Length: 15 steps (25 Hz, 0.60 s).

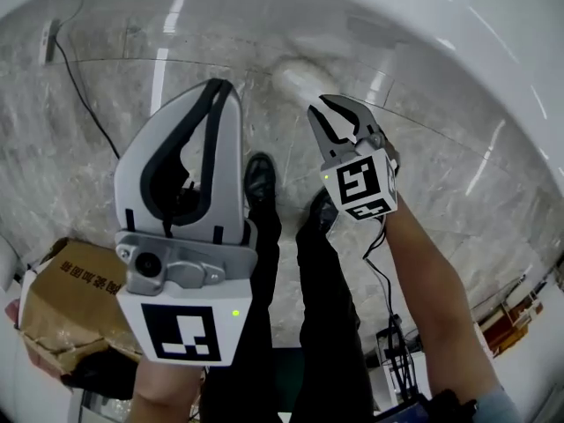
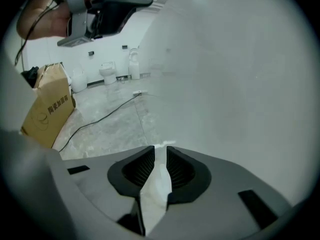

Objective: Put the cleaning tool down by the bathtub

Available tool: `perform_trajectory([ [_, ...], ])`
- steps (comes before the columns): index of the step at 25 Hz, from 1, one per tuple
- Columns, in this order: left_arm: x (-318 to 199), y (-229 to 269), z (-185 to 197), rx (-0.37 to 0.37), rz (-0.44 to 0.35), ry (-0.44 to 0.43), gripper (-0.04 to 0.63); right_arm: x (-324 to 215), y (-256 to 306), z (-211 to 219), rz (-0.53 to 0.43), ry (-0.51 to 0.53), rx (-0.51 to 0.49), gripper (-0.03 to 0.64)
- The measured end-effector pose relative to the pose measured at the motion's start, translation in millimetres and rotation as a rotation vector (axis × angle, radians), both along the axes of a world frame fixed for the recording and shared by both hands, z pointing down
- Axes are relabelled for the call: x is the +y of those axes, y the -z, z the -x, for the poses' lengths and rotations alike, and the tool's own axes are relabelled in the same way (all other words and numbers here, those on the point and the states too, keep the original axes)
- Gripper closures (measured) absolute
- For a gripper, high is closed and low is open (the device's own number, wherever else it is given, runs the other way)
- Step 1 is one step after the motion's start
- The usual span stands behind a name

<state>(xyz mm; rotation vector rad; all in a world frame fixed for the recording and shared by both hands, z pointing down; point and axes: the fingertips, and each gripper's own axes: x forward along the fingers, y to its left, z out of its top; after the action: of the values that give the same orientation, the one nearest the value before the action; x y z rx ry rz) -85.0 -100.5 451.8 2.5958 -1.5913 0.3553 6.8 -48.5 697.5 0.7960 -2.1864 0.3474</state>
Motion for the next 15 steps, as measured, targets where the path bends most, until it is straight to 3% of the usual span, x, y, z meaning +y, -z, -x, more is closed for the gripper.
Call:
perform_trajectory([
  [3, 7.4, 22.7, -6.0, 0.008, -0.012, 0.003, 0.578, 3.3, 57.2, 6.6, -0.034, -0.084, -0.084, 0.542],
  [7, 14.8, 56.2, -14.3, 0.020, -0.028, 0.012, 0.578, 0.7, 145.4, 14.6, -0.165, -0.137, -0.220, 0.581],
  [10, 23.2, 80.3, -21.3, 0.030, -0.037, 0.010, 0.578, 1.8, 207.9, 13.1, -0.226, -0.240, -0.309, 0.601],
  [15, 30.5, 113.1, -29.4, 0.029, -0.063, 0.003, 0.578, -0.7, 282.0, -3.3, -0.311, -0.350, -0.364, 0.603],
])
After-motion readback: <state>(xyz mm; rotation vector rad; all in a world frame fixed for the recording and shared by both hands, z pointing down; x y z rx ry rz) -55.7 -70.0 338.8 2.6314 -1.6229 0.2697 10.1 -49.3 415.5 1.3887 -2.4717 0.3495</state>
